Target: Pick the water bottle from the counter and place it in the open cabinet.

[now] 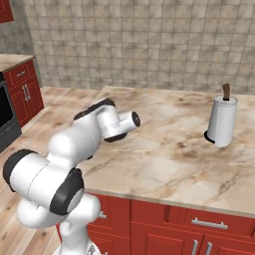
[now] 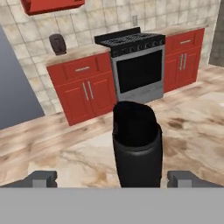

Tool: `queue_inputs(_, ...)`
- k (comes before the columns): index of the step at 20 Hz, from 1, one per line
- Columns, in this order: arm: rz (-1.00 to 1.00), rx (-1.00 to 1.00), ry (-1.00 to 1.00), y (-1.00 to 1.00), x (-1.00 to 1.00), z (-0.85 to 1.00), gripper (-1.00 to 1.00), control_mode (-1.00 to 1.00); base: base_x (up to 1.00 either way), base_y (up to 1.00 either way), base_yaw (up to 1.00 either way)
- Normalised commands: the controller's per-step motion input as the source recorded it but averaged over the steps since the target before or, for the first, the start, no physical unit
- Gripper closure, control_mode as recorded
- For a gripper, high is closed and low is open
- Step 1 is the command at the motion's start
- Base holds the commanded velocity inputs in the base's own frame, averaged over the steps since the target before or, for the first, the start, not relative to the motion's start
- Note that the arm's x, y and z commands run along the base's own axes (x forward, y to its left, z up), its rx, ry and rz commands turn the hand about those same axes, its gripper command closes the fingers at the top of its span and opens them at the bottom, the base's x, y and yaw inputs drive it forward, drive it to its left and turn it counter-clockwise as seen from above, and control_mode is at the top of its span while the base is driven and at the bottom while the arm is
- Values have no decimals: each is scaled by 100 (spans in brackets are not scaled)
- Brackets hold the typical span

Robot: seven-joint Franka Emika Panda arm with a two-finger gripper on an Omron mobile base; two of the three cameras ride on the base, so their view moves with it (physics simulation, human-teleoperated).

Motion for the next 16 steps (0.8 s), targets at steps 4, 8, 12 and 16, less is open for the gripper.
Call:
queue_inputs(4, 1, 0, 0, 1, 47, -22, -100, -100, 0, 0, 0)
queue_inputs(8, 16, 0, 6, 0, 44, -17, -100, -100, 0, 0, 0)
queue_inputs(12, 15, 0, 4, 0, 22, -2, -100, -100, 0, 0, 0)
queue_inputs(16, 11, 0, 0, 8, 0, 0, -100, -100, 0, 0, 0)
